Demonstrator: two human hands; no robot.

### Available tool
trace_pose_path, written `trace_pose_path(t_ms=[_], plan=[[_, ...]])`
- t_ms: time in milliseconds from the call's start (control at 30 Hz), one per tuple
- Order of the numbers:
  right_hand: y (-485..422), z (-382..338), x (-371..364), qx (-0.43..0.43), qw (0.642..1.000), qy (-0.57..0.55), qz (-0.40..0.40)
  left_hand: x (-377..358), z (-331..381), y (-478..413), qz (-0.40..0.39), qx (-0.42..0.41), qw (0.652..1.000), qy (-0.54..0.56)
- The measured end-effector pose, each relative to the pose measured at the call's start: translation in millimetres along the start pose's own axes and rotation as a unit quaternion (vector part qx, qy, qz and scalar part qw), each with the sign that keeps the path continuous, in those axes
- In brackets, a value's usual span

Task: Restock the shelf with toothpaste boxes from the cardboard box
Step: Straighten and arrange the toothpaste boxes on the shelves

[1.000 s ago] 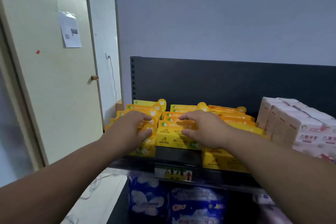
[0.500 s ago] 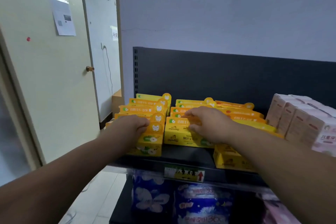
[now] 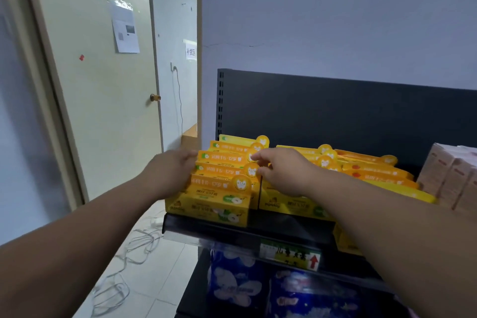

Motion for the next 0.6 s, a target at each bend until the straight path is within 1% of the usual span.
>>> trace_pose_path(t_ms=[33,100,167,233,300,433,467,533,567,600], plan=[[-3.5,-2.3,-1.8,-0.004,1.0,-0.004,-0.008,-2.7,-6.5,-1.0,-0.023,0.018,0.998,0.047],[-9.6,-6.9,-5.1,-0.007,1.0,-0.001,-0.021,-8.4,-13.5,-0.8,-0.051,0.036,0.985,0.162],[-14.2,-11.0,-6.7,-0.003,0.999,0.0,-0.034,-12.9,-15.5,-1.0,-0.069,0.049,0.971,0.224],[-17.7,-13.7,-7.0,0.007,0.999,-0.013,-0.05,-17.2,-18.3,-1.8,-0.073,0.055,0.964,0.248],[-19.6,-14.0,-5.4,0.011,0.997,-0.038,-0.063,-18.5,-20.6,-3.4,-0.069,0.057,0.964,0.25],[-20.3,-15.5,-2.4,0.007,0.991,-0.102,-0.087,-13.0,-24.0,-9.2,-0.074,0.053,0.971,0.22],[-21.7,-15.8,0.4,0.005,0.989,-0.126,-0.076,-9.8,-24.6,-12.6,-0.066,0.048,0.974,0.211],[-27.4,-13.5,10.4,0.001,0.985,-0.171,-0.006,-2.6,-24.7,-22.1,-0.049,0.037,0.98,0.191],[-30.4,-11.8,15.1,-0.002,0.984,-0.175,0.037,0.6,-24.6,-28.0,-0.045,0.033,0.982,0.182],[-33.7,-10.4,18.7,-0.007,0.986,-0.152,0.072,3.1,-23.9,-34.4,-0.047,0.03,0.983,0.176]])
Point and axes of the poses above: each hand's wrist, its own y-axis away from the middle knuckle, its own x-axis out of the back of the hand, z = x × y, the point moved 4 cm from there along -y, towards the middle knuckle, and after that the axes turned 10 degrees about -z, right-handed, at the moved point
